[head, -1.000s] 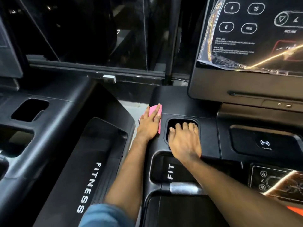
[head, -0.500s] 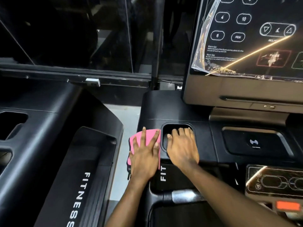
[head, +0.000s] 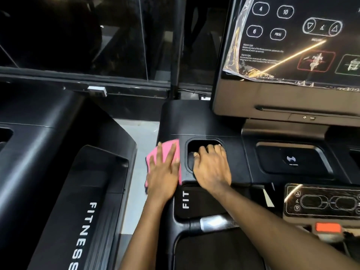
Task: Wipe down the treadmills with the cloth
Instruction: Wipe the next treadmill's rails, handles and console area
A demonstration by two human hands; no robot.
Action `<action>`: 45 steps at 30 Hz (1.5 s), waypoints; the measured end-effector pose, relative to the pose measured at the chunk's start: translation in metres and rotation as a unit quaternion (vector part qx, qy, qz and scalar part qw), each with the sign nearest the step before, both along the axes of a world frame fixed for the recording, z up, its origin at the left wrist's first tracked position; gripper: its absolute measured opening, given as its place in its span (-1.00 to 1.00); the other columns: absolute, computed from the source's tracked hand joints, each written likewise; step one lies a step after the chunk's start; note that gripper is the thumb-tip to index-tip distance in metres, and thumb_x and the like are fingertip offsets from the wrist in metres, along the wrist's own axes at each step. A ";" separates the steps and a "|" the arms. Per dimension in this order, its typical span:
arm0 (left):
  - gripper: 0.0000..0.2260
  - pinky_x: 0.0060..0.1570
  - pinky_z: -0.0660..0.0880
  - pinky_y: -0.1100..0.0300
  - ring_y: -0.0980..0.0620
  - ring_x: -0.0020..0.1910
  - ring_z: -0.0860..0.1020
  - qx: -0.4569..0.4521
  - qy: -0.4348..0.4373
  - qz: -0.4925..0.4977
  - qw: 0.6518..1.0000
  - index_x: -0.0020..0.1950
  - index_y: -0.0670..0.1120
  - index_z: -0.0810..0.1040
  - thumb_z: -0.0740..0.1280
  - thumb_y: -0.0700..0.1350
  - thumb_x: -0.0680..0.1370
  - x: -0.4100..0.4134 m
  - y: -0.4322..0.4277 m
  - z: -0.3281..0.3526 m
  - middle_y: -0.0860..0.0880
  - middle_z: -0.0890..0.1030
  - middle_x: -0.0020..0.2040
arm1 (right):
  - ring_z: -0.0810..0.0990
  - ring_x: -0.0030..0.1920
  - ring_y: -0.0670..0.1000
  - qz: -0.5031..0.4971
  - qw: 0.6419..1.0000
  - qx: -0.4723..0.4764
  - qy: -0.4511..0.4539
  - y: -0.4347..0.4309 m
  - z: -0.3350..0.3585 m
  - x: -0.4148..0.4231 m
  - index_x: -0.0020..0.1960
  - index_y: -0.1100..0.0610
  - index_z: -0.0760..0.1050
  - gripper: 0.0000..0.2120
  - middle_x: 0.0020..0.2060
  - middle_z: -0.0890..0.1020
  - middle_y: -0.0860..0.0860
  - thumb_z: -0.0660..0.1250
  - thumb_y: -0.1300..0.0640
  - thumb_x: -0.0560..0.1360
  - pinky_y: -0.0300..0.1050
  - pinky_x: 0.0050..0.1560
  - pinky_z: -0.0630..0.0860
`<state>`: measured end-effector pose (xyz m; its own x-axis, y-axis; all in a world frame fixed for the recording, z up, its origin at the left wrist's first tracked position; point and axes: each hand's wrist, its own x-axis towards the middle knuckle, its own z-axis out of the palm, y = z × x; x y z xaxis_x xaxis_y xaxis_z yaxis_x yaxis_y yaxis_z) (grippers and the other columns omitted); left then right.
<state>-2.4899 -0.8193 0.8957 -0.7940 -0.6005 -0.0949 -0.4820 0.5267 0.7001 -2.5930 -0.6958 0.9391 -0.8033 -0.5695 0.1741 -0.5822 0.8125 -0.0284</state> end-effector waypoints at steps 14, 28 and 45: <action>-0.59 0.60 0.03 -0.03 0.22 0.58 0.09 0.268 0.123 0.047 0.954 0.52 0.45 0.13 0.05 0.25 0.67 -0.025 -0.057 -0.020 0.32 0.14 0.58 | 0.49 0.04 0.18 0.007 1.000 0.010 -0.007 -0.001 0.000 -0.001 -0.04 0.13 0.59 -0.62 -0.07 0.62 0.15 0.07 -0.05 0.58 0.12 0.22 0.39; -0.55 0.55 0.18 -0.05 0.20 0.55 0.22 0.405 0.162 0.036 0.899 0.54 0.38 0.21 0.08 0.27 0.63 0.000 -0.055 -0.034 0.32 0.26 0.54 | 0.52 0.08 0.17 0.026 0.999 0.039 -0.009 0.000 0.001 0.000 -0.01 0.12 0.59 -0.55 -0.05 0.63 0.13 -0.01 -0.07 0.63 0.12 0.33 0.37; -0.58 0.59 -0.07 0.03 0.27 0.59 -0.11 0.131 0.091 0.004 0.987 0.52 0.50 0.05 0.07 0.18 0.70 0.026 -0.010 0.003 0.30 -0.04 0.61 | 0.50 0.08 0.18 0.016 0.999 0.038 -0.002 -0.002 0.001 0.000 0.01 0.12 0.60 -0.58 -0.04 0.63 0.14 0.03 -0.07 0.63 0.12 0.32 0.36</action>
